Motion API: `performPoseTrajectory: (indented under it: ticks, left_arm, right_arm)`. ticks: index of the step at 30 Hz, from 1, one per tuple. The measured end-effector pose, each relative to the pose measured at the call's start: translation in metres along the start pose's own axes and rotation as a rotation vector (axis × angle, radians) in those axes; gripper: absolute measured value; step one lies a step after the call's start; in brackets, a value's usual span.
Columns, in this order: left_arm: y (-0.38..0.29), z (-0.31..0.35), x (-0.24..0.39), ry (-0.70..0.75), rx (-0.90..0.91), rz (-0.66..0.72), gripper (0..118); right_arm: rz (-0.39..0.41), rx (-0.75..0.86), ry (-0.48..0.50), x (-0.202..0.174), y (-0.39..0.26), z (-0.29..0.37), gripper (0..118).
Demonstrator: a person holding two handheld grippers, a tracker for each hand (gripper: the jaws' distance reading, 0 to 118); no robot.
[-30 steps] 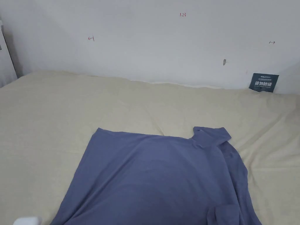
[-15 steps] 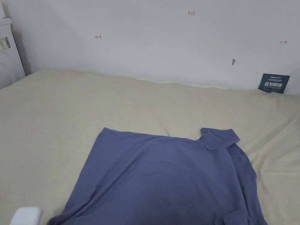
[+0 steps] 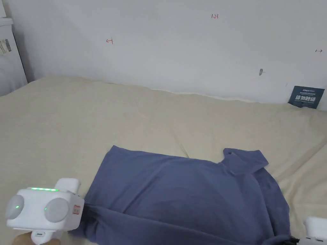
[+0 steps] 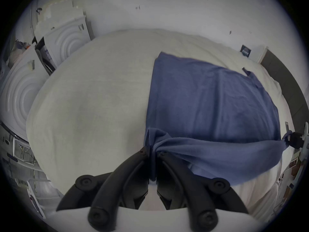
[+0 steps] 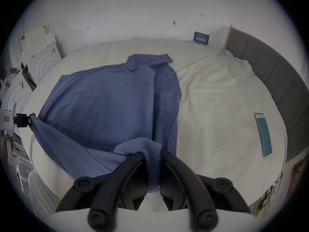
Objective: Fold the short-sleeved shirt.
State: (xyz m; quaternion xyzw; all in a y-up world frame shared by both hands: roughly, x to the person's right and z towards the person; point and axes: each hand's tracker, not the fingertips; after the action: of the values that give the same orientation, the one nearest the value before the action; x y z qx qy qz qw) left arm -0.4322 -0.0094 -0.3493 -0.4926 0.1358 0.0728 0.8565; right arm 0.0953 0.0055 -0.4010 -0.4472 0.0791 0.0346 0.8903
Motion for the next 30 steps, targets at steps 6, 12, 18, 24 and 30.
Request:
performPoseTrajectory:
  ticks: [6, 12, 18, 24, 30]
  left_arm:
    - [0.009, -0.025, -0.004, -0.01, -0.026, 0.019, 20]
    - [-0.007, 0.005, -0.02, 0.011, 0.056, 0.066, 113]
    - [-0.049, 0.061, -0.021, -0.043, 0.072, 0.011, 113]
    - [-0.094, 0.08, -0.016, -0.073, 0.085, -0.021, 53]
    - [-0.107, 0.063, -0.008, -0.078, 0.02, -0.009, 0]
  right_arm:
    - [-0.02, -0.08, -0.039, 0.013, 0.003, -0.038, 102]
    - [-0.044, 0.013, -0.015, 0.02, -0.011, 0.0, 102]
    - [0.019, 0.097, -0.001, 0.01, -0.039, 0.058, 102]
    - [0.074, 0.102, 0.099, -0.013, -0.074, 0.087, 40]
    - [0.04, 0.075, 0.13, -0.029, -0.089, 0.08, 0]
